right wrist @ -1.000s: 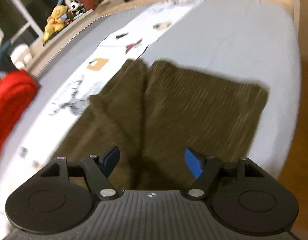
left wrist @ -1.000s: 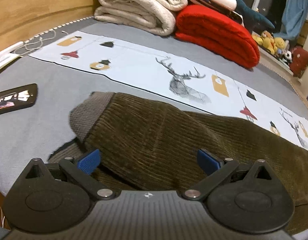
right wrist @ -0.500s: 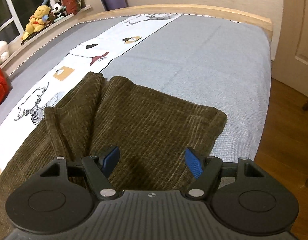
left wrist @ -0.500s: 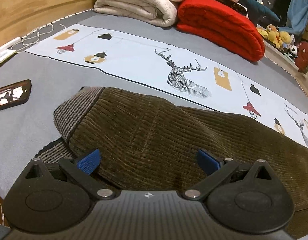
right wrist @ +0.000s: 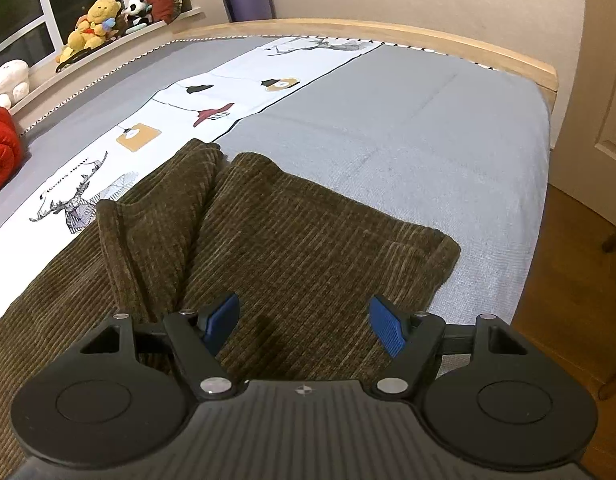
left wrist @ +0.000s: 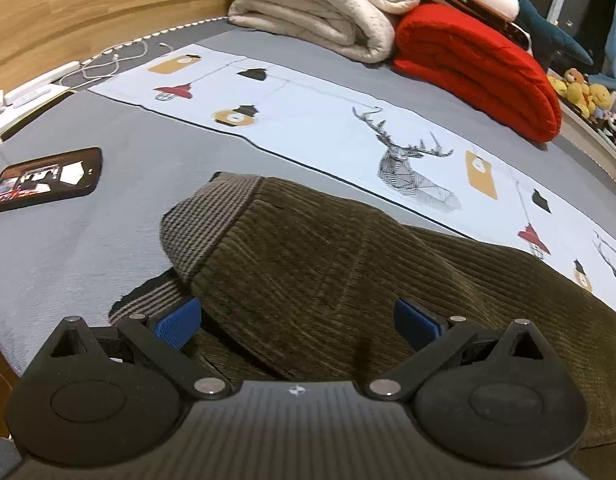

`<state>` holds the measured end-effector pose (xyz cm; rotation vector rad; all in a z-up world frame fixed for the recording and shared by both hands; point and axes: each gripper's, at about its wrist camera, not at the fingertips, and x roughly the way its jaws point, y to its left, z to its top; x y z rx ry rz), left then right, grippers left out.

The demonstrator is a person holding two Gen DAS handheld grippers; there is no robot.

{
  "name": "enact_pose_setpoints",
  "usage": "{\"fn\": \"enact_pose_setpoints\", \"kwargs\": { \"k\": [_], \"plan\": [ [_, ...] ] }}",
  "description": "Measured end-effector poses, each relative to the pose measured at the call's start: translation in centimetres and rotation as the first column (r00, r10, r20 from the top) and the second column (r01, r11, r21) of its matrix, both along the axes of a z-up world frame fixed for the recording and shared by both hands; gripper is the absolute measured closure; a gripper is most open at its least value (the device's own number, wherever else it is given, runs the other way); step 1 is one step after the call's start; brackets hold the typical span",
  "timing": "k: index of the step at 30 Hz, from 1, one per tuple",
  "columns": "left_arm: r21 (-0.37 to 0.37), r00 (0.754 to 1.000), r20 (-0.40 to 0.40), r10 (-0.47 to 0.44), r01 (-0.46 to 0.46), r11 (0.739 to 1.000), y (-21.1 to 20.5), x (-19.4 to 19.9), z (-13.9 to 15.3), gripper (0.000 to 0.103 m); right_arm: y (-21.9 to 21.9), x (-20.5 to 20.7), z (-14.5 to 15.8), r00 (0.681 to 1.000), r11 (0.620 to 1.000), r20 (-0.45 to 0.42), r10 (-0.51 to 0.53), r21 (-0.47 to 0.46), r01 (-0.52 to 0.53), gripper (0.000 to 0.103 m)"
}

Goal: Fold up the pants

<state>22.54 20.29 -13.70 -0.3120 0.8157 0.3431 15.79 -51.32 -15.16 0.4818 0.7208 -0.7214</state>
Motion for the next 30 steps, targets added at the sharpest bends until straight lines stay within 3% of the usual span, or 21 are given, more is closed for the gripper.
{"fn": "enact_pose_setpoints", "kwargs": {
  "k": [10,13,17,22,26,29,30],
  "plan": [
    [-0.031,0.999,-0.025,0.020,-0.021,0.999,0.5,0.7,-0.4,0.000,0.0,-0.1,0.1,1.000,1.000,-0.003,0.011,-0.026,-0.011,0.029],
    [-0.021,0.999,-0.008,0.033,-0.034,0.999,0.3,0.7,-0.2,0.000,0.0,0.2,0.3,0.999,0.999,0.037,0.031,0.005,-0.031,0.029],
    [0.015,0.999,0.010,0.051,-0.051,0.999,0.0,0.8,0.1,0.000,1.8,2.1,1.3,0.988,0.989,0.086,0.130,-0.085,-0.123,0.029],
    [0.002,0.998,-0.006,0.064,-0.064,0.998,0.4,1.0,0.0,0.000,4.0,6.8,1.3,0.969,0.972,0.088,0.230,-0.066,-0.225,0.029],
    [-0.004,0.997,-0.011,0.070,-0.070,0.998,0.9,1.1,-0.1,0.000,7.1,11.1,0.6,0.946,0.933,-0.045,0.320,-0.157,-0.324,0.029],
    [-0.025,0.996,-0.017,0.089,-0.089,0.996,1.7,1.1,-0.2,0.000,8.3,13.8,-1.5,0.926,0.928,-0.269,0.263,-0.191,-0.319,0.035],
    [-0.041,0.995,-0.023,0.102,-0.102,0.994,2.1,1.1,-0.3,0.000,8.0,13.8,-1.5,0.936,0.940,-0.254,0.244,-0.177,-0.293,0.041]
  ]
}}
